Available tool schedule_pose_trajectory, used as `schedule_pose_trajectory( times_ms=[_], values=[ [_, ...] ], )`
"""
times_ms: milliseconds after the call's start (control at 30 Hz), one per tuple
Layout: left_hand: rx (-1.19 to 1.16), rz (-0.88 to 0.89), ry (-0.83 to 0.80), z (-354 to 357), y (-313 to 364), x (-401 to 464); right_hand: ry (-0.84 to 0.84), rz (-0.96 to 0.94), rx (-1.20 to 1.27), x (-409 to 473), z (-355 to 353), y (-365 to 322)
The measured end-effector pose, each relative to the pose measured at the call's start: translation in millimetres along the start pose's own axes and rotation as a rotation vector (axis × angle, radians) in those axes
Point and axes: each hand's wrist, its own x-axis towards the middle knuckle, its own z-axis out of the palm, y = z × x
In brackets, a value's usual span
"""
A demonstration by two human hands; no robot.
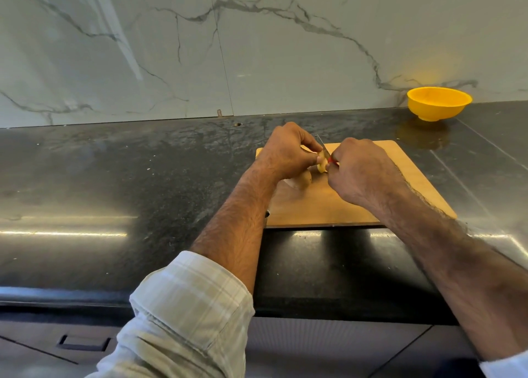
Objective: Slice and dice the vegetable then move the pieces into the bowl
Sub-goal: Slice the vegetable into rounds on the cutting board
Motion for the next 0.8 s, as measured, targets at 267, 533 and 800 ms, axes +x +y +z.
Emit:
schedule_pose_trajectory(
  times_ms=[267, 533, 800],
  values=[
    [0.008, 0.029, -0.005, 1.6, -0.3, 0.6, -0.041, 0.027, -0.012, -3.5, 0.3, -9.3],
    [0.016, 0.02, 0.003, -3.0, -7.1, 2.1, -0.107, 0.042, -0.074, -16.9, 9.3, -5.3],
    [-0.064, 0.017, -0.015, -3.1, -5.3, -2.0, 0.03, 0.035, -0.002, -13.0, -6.2, -1.6]
  ],
)
